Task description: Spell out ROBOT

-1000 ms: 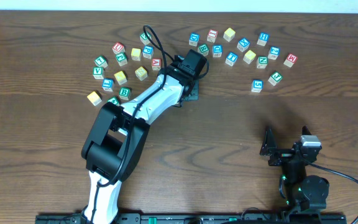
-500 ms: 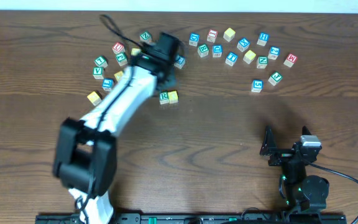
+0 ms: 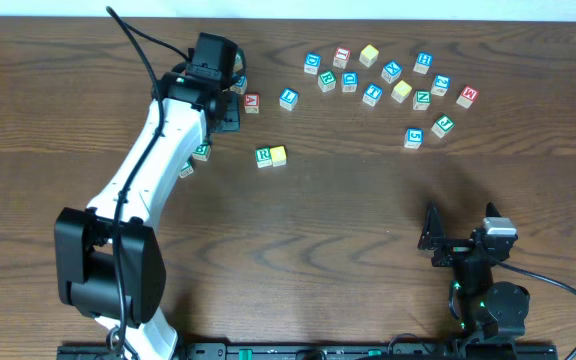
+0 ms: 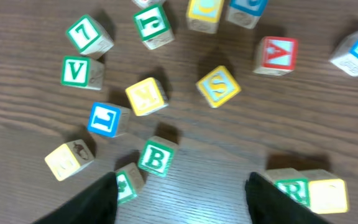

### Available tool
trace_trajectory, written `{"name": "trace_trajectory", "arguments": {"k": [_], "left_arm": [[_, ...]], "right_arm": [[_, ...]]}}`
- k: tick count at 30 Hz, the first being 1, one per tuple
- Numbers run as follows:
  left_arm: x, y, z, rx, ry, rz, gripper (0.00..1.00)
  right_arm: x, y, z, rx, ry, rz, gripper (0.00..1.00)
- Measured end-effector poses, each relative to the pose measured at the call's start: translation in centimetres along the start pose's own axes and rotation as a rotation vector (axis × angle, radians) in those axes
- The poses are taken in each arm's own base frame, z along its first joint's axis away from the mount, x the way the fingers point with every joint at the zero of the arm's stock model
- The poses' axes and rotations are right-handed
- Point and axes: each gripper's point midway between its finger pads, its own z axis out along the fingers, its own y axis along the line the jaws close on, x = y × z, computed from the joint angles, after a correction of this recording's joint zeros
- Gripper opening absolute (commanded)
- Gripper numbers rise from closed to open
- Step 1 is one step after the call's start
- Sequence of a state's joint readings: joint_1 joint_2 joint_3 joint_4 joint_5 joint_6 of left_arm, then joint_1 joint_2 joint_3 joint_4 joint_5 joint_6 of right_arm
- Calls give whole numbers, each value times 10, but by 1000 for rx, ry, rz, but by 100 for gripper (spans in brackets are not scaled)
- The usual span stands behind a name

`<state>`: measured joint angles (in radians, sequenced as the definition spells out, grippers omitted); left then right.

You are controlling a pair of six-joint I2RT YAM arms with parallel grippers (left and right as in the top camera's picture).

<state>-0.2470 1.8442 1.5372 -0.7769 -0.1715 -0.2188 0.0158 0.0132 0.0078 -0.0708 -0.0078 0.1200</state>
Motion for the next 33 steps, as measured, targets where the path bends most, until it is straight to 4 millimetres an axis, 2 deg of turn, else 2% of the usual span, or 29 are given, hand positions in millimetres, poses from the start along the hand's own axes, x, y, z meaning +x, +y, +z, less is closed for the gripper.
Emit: {"name": "trace_trajectory", "arguments": {"k": [7,14,17,24,33], "left_arm": [[10,23,37,-36,87,22,63],[35,5,75,71,203,157,61],[41,1,81,93,224,182,61],[41,-1,82,110,227,200,61],[39,17,85,95,231,156,61]], "right_arm": [[0,0,0,0,0,0,99],[0,0,0,0,0,0,99],[0,0,0,0,0,0,99],[0,0,0,0,0,0,99],[0,0,0,0,0,0,99]]}}
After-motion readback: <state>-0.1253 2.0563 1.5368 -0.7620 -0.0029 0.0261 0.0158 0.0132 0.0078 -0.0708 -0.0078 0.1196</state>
